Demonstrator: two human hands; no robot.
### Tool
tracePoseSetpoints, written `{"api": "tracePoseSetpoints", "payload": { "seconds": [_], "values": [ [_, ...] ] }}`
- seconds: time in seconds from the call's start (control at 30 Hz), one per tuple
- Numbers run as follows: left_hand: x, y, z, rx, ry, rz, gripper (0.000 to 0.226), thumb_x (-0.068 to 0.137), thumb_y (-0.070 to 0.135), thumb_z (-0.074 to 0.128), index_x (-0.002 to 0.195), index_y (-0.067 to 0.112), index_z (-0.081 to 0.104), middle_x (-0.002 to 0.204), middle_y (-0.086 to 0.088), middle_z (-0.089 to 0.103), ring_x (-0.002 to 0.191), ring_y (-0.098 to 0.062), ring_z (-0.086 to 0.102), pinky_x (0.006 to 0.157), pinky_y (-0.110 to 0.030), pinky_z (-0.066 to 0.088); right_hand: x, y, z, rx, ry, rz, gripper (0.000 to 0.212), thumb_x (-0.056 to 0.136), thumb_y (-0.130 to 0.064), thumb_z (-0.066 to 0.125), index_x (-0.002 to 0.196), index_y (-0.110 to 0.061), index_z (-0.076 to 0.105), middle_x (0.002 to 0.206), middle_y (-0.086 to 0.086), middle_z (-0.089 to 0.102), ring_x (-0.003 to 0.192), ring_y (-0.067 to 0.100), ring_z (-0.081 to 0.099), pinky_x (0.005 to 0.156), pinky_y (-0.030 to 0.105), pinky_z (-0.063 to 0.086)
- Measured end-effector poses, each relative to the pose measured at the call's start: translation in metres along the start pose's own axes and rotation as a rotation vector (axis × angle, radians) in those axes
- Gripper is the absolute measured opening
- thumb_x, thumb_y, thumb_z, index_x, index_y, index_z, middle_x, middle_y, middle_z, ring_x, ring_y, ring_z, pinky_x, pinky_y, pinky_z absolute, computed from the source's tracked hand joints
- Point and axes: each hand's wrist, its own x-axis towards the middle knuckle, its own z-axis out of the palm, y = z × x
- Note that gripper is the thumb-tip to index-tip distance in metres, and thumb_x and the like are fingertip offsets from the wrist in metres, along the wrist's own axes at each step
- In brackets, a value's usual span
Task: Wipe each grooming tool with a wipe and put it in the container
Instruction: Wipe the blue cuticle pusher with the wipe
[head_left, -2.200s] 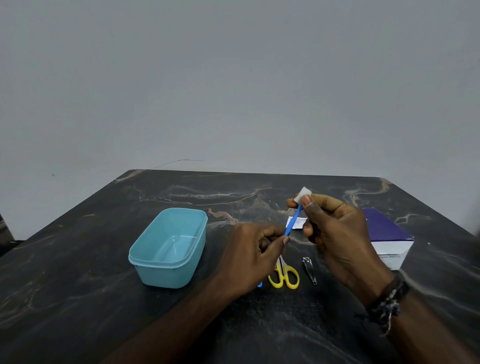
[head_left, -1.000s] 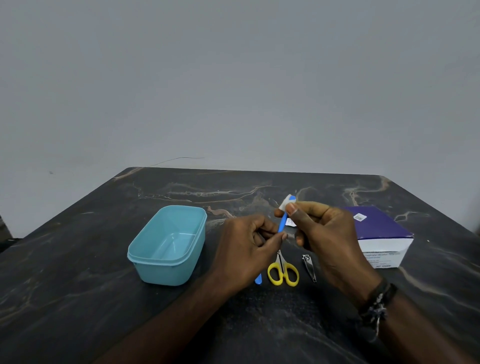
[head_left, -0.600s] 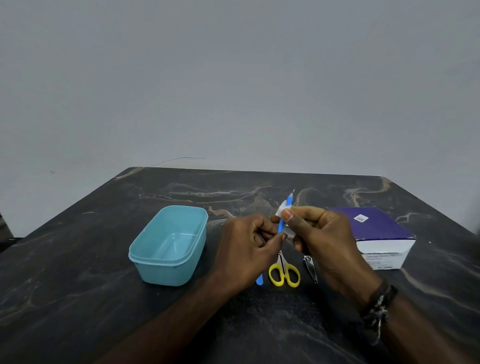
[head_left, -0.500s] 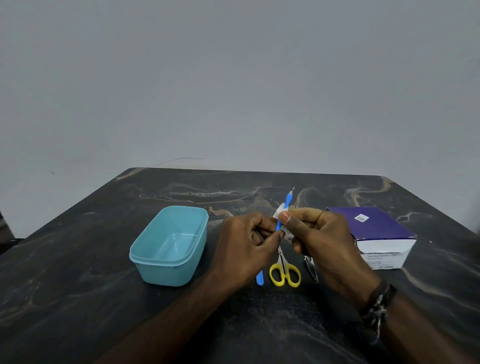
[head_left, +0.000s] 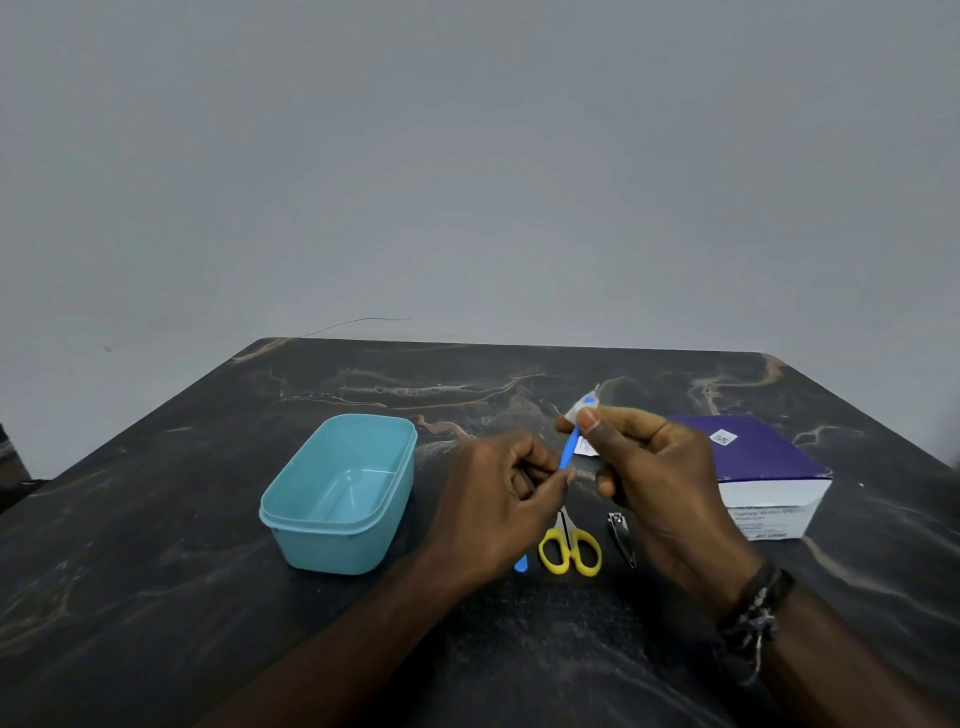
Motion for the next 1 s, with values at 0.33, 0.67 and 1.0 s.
{"api": "tracePoseSetpoints", "payload": {
  "seconds": [0.33, 0.67, 1.0],
  "values": [
    [0.0023, -0.0001, -0.0036, 0.031, 0.037, 0.017, 0.012, 0.083, 0.014, 0.073, 0.075, 0.020, 0.066, 0.043, 0.011, 0.054, 0.037, -0.004, 0.048, 0.041, -0.013, 0.036, -0.0035, 0.0037, 0.0031, -0.058, -0.060, 0.053, 0.016, 0.083, -0.019, 0.070, 0.093, -0.007, 0.074, 0.071, 0.004, 0.075, 0.037, 0.008, 0.050, 0.045, 0.022, 0.032],
    [0.0022, 0.0009, -0.0058, 0.089, 0.049, 0.057, 0.006, 0.083, 0.014, 0.072, 0.078, 0.014, 0.069, 0.045, 0.020, 0.054, 0.038, -0.003, 0.048, 0.042, -0.010, 0.033, -0.0044, 0.0048, 0.0047, -0.018, -0.081, 0.108, 0.026, 0.076, -0.025, 0.071, 0.093, -0.005, 0.073, 0.065, 0.004, 0.072, 0.038, 0.008, 0.050, 0.051, 0.024, 0.031],
    [-0.0004, 0.0038, -0.0021, 0.077, -0.008, 0.052, 0.008, 0.084, 0.016, 0.072, 0.080, 0.011, 0.069, 0.043, 0.022, 0.054, 0.037, 0.001, 0.050, 0.043, -0.007, 0.033, 0.0013, -0.0038, -0.0016, 0.117, 0.056, 0.096, 0.014, 0.088, -0.019, 0.065, 0.090, -0.007, 0.072, 0.094, 0.005, 0.077, 0.039, 0.005, 0.045, 0.042, 0.016, 0.036]
  ]
}}
